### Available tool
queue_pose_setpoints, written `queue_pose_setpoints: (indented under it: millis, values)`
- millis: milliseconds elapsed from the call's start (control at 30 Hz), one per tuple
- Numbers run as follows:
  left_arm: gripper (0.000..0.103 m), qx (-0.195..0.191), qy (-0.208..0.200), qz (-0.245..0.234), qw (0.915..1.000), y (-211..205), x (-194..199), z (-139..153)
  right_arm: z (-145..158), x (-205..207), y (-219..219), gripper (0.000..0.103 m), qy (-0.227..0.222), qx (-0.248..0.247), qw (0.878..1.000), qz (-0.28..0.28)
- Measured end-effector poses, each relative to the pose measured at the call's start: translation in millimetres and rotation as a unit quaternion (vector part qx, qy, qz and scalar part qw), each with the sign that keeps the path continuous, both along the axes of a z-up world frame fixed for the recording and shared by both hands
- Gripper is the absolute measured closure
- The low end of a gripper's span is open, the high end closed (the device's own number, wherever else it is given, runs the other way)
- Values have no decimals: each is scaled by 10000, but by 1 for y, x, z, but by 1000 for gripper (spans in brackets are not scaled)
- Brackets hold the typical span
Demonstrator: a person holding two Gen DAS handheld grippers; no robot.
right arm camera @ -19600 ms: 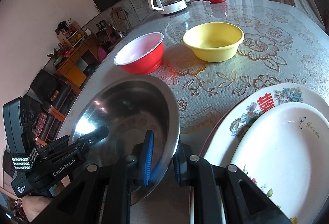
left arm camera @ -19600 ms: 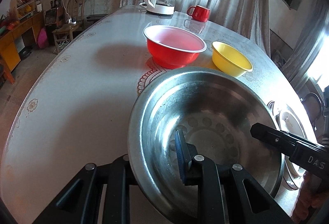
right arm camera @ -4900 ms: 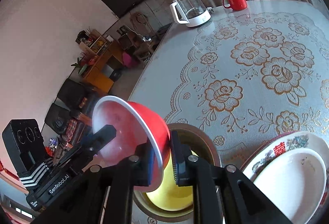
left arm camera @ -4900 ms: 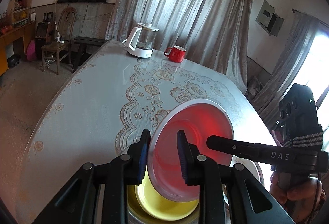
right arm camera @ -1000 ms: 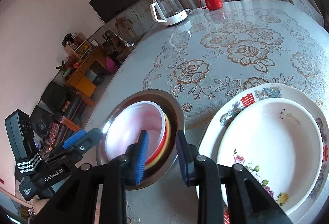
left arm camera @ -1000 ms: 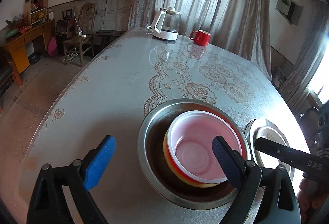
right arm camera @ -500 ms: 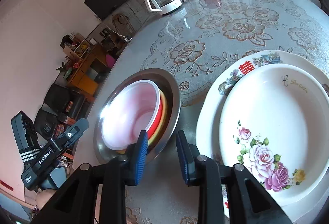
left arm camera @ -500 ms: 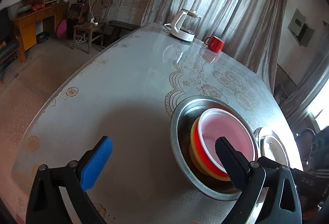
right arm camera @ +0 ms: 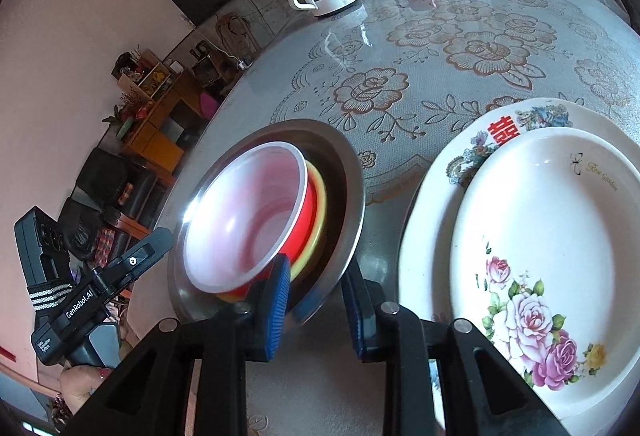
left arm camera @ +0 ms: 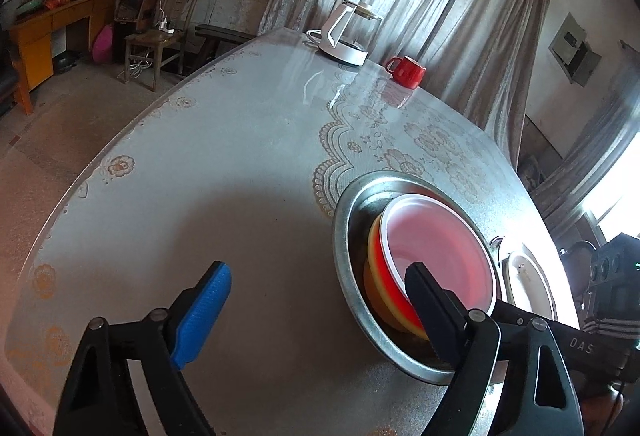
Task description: Organize plates and bowls
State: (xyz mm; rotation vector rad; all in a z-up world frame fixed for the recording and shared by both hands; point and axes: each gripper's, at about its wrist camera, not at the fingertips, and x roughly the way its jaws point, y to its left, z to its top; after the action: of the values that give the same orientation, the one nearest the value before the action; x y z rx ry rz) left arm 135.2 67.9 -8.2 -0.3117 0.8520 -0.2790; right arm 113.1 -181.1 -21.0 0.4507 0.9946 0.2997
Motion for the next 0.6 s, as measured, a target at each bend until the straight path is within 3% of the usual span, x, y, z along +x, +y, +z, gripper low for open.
queue_pose_setpoints:
  millis: [233, 333, 500, 600]
  values:
    - [39, 38, 120, -423, 9990, -4, -1, -6, 0, -2, 1, 78, 71, 37, 9999, 77]
    - [39, -179, 260, -510, 9982, -3, 2, -12, 1, -6, 0, 78, 45, -22, 10000, 71]
    - [38, 46, 251, -495, 9985, -7, 5, -12, -1, -8, -5, 82, 17, 24, 10000, 41]
    - [38, -77, 358, -533, 9979, -5, 10, -15, -3, -5, -6, 82, 13, 56, 10000, 36]
